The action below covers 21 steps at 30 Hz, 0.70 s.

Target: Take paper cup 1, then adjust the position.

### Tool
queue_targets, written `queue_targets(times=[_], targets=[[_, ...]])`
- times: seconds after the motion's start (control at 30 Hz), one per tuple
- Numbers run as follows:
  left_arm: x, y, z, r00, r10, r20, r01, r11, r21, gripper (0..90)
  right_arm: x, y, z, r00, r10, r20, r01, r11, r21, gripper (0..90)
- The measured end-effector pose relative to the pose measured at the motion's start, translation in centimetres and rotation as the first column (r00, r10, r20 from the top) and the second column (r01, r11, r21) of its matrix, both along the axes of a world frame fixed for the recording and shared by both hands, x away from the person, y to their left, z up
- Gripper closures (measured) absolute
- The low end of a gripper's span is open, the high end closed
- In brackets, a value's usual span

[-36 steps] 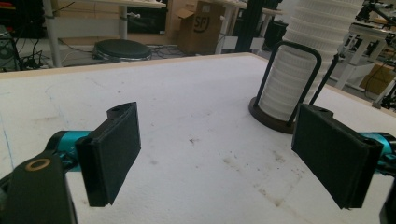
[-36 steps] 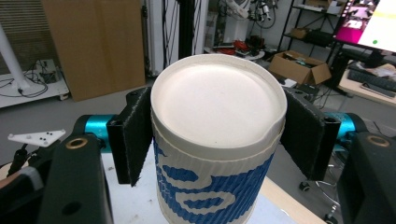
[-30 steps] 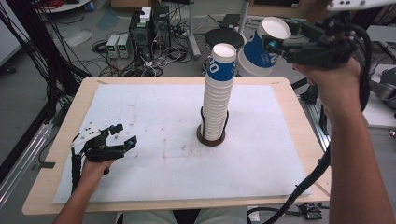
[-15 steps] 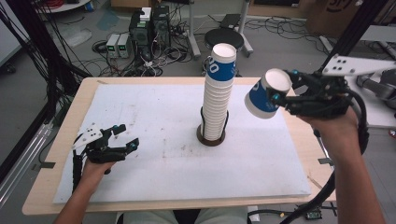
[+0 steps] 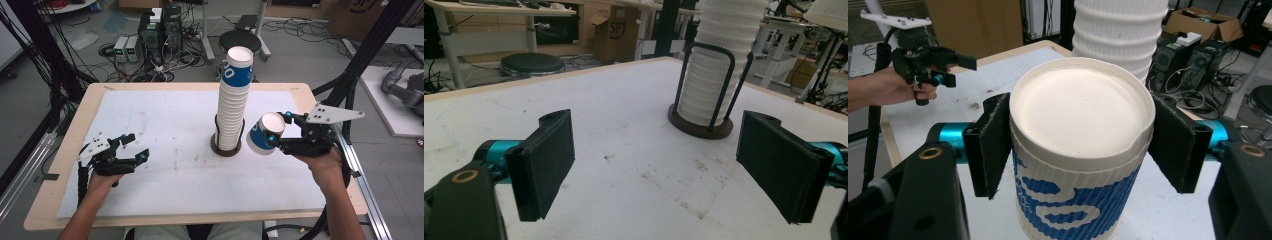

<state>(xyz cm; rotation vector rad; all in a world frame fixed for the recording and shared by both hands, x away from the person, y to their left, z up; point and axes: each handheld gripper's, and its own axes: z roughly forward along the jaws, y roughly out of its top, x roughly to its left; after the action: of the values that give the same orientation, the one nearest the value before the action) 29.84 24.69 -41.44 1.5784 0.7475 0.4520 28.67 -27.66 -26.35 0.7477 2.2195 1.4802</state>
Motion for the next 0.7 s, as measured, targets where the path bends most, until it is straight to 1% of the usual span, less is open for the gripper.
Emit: queue_targets(times=[0.03,0.07,0.1,0.13,0.17,0.3,0.33,0.4,0.5,0.6,0.63,0.7], targets=[[0.0,0.0,0.0,1.0000,0.004,0.001,-0.004,1.0000,0.005,15.7,-0.1,0.1,-0.5,1.0000,0.001,-0.003,-0.001,1.0000,0.003,31.5],[0.0,0.0,-0.1,1.0000,0.008,0.002,-0.009,0.9999,0.009,15.7,-0.1,0.1,-0.5,1.0000,0.001,-0.003,-0.001,1.0000,0.003,31.5],[0.0,0.0,-0.1,1.0000,0.009,-0.002,-0.009,1.0000,0.001,15.7,-0.1,0.4,-1.4,0.9999,0.010,-0.004,-0.010,0.9999,0.009,31.5],[0.0,0.1,-0.1,1.0000,0.009,-0.003,-0.009,1.0000,0.000,15.7,-0.1,0.5,-1.8,1.0000,0.007,0.000,-0.007,1.0000,0.004,31.5],[0.0,0.1,-0.1,0.9999,0.010,-0.002,-0.010,0.9999,0.000,15.7,-0.1,0.7,-2.2,1.0000,0.006,-0.006,-0.006,1.0000,-0.007,31.5],[0.0,-0.1,0.0,1.0000,0.006,0.002,-0.006,1.0000,-0.005,15.5,0.1,1.4,-3.6,0.9997,0.021,-0.016,-0.021,0.9998,-0.004,31.5],[0.0,-0.1,0.1,1.0000,0.003,0.006,-0.003,1.0000,-0.002,15.5,0.1,1.4,-3.6,0.9997,0.021,-0.016,-0.021,0.9998,-0.004,31.5],[-0.1,-0.2,0.1,1.0000,-0.005,0.005,0.005,1.0000,-0.002,15.5,0.1,1.9,-4.3,0.9989,0.034,-0.031,-0.034,0.9994,-0.005,31.5],[-0.1,-0.4,0.1,0.9998,-0.016,0.007,0.016,0.9999,0.001,15.5,0.0,2.1,-4.6,0.9980,0.047,-0.042,-0.047,0.9989,0.002,31.5],[-0.1,-0.6,0.1,0.9995,-0.031,0.004,0.031,0.9995,0.008,15.5,0.1,2.4,-4.9,0.9976,0.054,-0.043,-0.054,0.9985,0.002,31.4],[-0.1,-0.8,0.1,0.9993,-0.038,0.006,0.038,0.9992,0.016,15.5,0.1,2.5,-5.1,0.9976,0.054,-0.044,-0.054,0.9985,0.001,31.4],[-0.1,-0.9,0.1,0.9990,-0.045,0.006,0.045,0.9988,0.017,15.5,0.1,2.7,-5.2,0.9974,0.057,-0.044,-0.057,0.9984,0.002,31.4]])
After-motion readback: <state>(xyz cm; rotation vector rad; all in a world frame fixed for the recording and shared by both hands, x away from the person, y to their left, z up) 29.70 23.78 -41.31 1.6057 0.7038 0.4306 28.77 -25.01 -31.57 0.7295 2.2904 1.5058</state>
